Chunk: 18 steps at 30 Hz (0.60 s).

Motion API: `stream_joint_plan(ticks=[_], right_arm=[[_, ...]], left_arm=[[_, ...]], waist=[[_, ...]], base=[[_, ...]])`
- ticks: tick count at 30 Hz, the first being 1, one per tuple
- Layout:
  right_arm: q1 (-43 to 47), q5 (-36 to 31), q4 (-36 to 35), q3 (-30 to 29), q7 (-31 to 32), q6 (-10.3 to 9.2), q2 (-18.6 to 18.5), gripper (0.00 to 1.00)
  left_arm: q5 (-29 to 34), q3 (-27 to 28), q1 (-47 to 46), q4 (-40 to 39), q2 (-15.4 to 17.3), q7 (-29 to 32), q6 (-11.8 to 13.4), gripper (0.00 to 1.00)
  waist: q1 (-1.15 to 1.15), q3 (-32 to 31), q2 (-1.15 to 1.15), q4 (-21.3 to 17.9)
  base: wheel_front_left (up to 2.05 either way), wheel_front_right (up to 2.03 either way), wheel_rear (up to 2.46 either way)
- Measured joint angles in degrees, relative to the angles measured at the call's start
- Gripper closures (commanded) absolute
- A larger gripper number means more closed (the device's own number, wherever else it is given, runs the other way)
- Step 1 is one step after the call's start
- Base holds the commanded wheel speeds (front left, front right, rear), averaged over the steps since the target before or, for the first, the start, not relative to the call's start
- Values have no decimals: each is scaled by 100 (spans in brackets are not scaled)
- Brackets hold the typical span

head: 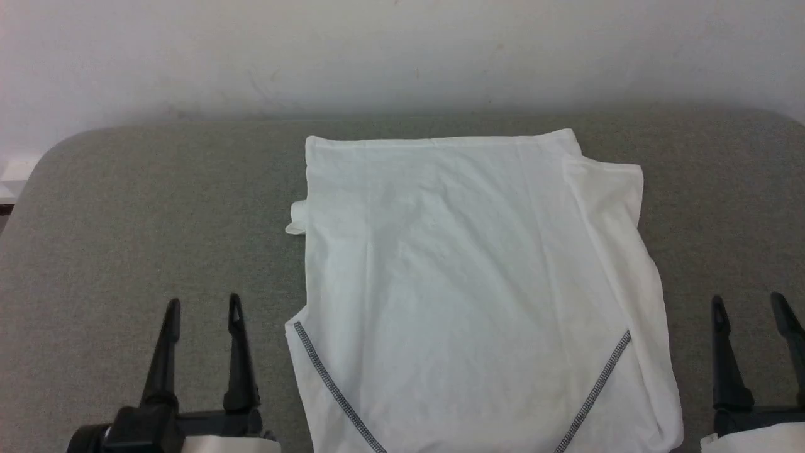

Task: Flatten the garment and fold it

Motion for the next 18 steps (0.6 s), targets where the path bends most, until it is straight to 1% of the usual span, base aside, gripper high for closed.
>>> stream_joint_plan(ticks=[3,4,6,9,12,14,15,18], right_arm=[[2,58,292,48,-223,0,2,0],[2,71,363,66,-268,0,2,0],[-2,87,463,73,-344,0,1,0],[-46,93,533,52,-371,0,2,0],[-149,99,519,8,-380,0,0,0],[-241,101,467,3,-379,0,0,0],[-292,105,434,9,-380,0,0,0],[-437,104,283,31,-376,0,-1,0]], left_arm=[[109,104,180,148,-415,1,-218,0],[142,154,209,199,-508,1,-311,0],[188,287,229,301,-646,1,-500,0],[164,499,218,474,-735,1,-835,0],[97,655,-14,668,-637,1,-1245,0],[16,703,-378,786,-438,3,-1540,0],[-21,708,-592,837,-296,86,-1696,0],[-313,751,-1326,907,68,742,-2094,0]], waist=[[0,38,0,-10],[0,47,0,-14],[0,68,0,-16],[0,101,0,-16],[0,178,0,-10],[0,264,0,-3],[0,316,0,1],[0,509,0,12]], base=[[0,0,0],[0,0,0],[0,0,0],[0,0,0],[0,0,0],[0,0,0],[0,0,0],[0,0,0]])
